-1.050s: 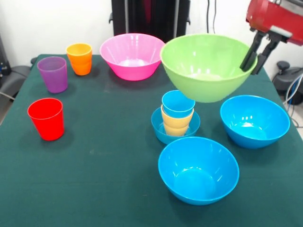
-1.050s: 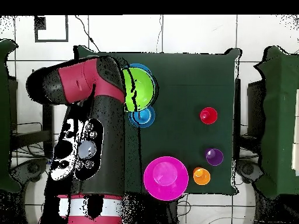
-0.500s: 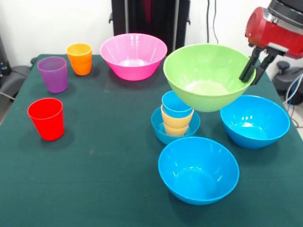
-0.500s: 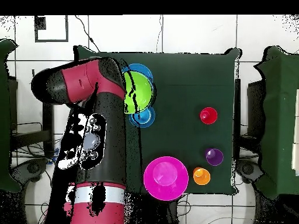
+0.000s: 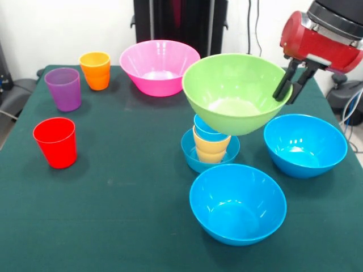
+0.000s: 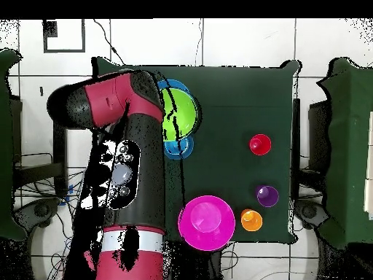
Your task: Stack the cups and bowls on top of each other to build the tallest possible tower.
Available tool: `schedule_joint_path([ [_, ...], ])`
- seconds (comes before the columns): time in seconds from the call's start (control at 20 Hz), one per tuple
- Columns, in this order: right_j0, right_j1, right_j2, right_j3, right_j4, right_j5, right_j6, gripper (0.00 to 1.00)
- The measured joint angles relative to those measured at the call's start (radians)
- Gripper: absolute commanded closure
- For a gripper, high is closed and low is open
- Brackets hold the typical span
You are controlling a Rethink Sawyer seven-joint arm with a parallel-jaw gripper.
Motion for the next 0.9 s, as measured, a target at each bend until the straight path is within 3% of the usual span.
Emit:
schedule_joint_path([
  [0.9,-0.036,0.020,0.056,0.000,-0.002,0.001,0.000,1.00],
])
